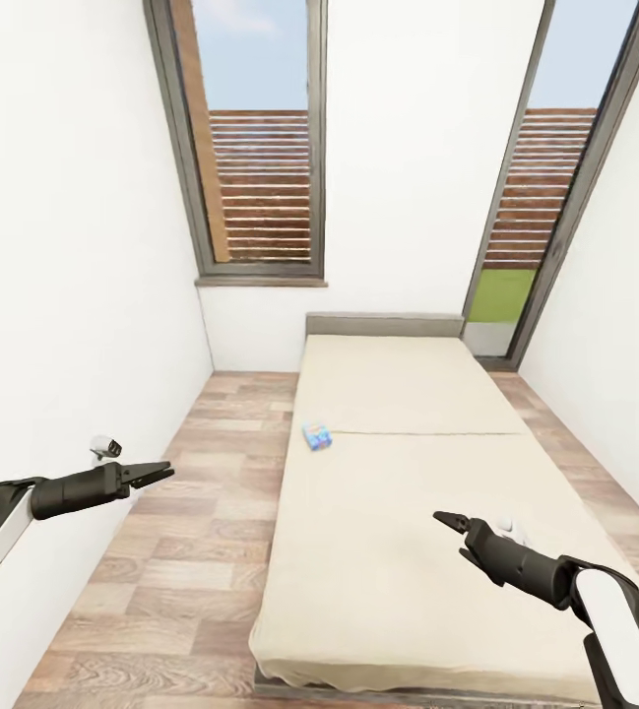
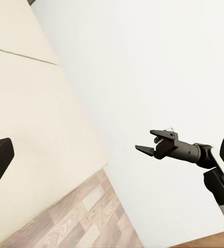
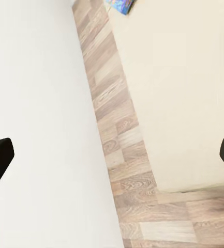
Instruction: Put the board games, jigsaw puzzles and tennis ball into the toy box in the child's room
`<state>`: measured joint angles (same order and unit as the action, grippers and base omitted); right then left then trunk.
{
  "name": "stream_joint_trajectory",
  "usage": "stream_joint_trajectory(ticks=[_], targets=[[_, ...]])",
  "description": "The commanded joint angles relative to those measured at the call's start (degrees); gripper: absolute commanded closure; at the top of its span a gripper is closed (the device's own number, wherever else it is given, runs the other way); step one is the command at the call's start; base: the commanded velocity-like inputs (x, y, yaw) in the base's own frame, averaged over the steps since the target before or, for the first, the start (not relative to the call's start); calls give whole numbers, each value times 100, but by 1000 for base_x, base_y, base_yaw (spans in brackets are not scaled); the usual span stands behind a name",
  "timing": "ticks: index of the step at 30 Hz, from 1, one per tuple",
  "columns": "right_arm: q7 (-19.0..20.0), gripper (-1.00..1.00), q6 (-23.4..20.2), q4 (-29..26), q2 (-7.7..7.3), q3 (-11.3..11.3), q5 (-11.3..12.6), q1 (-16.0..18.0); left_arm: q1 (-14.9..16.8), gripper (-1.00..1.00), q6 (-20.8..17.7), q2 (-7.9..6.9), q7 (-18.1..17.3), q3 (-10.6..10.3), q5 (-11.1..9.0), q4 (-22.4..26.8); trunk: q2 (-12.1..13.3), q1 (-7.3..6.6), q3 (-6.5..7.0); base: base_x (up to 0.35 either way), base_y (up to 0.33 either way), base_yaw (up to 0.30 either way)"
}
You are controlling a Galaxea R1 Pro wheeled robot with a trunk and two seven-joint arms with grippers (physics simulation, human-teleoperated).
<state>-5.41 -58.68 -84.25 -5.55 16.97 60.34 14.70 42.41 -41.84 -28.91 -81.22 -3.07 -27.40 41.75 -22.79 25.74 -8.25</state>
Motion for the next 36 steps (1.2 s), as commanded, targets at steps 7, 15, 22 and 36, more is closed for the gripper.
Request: stream_joint_trajectory(ticks=[7,15,22,36], targets=[[-57,-100,-21,-2,1,-7,57,7,6,-100,-61,-9,-8,-27,-37,0,-13,4,-12,18,14,-282],[-57,-100,26,29,1,-23,56,7,5,-100,-60,-9,-8,-27,-37,0,-13,4,-12,2,98,-282],[-56,-100,79,31,1,-34,56,7,5,-100,-60,-9,-8,-27,-37,0,-13,4,-12,0,29,-282],[-57,-100,85,31,1,-38,56,7,5,-100,-61,-12,-8,-27,-37,0,-13,4,-12,0,107,-168]])
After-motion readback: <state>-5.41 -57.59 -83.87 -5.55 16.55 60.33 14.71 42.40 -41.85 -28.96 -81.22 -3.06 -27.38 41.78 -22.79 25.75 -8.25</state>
